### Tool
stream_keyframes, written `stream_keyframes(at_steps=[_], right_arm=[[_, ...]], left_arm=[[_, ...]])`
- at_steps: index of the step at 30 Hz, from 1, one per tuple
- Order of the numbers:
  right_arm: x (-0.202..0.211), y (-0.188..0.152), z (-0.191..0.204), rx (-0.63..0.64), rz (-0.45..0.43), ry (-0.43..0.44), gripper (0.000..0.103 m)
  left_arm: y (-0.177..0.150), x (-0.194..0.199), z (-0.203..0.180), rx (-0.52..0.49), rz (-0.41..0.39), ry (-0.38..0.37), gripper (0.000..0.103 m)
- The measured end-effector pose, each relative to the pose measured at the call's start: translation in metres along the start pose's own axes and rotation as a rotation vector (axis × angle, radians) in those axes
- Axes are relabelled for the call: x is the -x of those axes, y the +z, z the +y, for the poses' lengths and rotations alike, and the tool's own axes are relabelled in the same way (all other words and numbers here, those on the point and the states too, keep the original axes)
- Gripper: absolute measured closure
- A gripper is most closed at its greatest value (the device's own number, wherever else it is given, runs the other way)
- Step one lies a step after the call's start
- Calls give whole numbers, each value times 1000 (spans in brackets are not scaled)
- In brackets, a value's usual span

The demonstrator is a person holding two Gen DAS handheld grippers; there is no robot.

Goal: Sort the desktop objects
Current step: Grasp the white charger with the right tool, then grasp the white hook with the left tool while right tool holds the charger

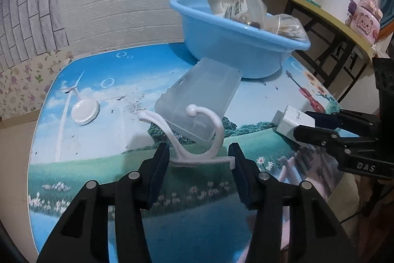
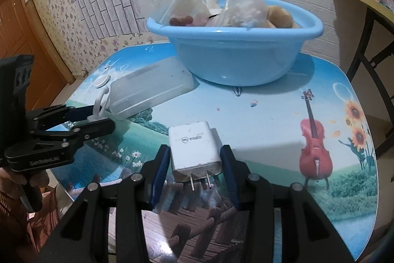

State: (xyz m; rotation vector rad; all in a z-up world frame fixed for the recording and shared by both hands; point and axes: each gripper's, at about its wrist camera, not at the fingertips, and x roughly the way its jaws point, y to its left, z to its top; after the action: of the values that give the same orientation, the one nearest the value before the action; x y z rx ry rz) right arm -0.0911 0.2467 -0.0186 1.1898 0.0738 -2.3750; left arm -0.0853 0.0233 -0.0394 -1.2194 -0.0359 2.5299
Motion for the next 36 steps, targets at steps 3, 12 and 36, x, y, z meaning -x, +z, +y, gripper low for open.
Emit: stream_keyframes(at_steps=[3, 12, 36], right_arm=[[3, -1, 0, -7, -3, -5, 61], [11, -7, -11, -28, -6, -36, 62], [18, -21, -22, -24, 11, -33, 54]], left_arm=[[-3, 9, 1, 10, -11, 16, 54], [-15, 22, 2, 20, -7, 46, 54], [-27, 36, 8, 98, -9, 17, 27]])
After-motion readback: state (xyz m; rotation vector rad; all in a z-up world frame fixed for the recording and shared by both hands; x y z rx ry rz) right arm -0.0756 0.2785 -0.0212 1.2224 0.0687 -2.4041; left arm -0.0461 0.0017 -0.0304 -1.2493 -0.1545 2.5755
